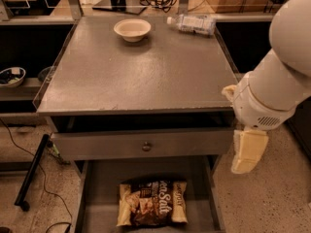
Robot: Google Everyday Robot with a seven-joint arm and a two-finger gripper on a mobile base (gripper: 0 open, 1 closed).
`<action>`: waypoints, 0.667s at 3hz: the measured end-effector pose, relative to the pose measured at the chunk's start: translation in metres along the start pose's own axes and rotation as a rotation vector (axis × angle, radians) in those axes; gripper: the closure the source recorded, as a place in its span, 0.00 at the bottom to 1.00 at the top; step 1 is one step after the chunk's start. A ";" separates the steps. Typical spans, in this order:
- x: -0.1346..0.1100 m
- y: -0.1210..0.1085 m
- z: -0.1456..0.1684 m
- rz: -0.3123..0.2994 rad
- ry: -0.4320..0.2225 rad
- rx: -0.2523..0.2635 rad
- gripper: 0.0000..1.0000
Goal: Pick brown chip bag from middle drawer and place on counter
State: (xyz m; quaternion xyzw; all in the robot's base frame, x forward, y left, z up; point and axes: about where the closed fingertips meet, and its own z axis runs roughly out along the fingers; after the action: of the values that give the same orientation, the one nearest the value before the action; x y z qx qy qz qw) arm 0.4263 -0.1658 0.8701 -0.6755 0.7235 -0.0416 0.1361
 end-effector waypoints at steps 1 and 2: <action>-0.005 0.021 0.021 0.010 -0.019 -0.028 0.00; -0.004 0.058 0.070 0.008 -0.031 -0.105 0.00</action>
Offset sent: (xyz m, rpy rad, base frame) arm -0.0569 0.0238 -0.1210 0.0539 0.1610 0.0233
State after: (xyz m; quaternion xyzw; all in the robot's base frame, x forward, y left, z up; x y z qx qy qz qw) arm 0.3887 -0.1482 0.7890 -0.6795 0.7251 0.0075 0.1116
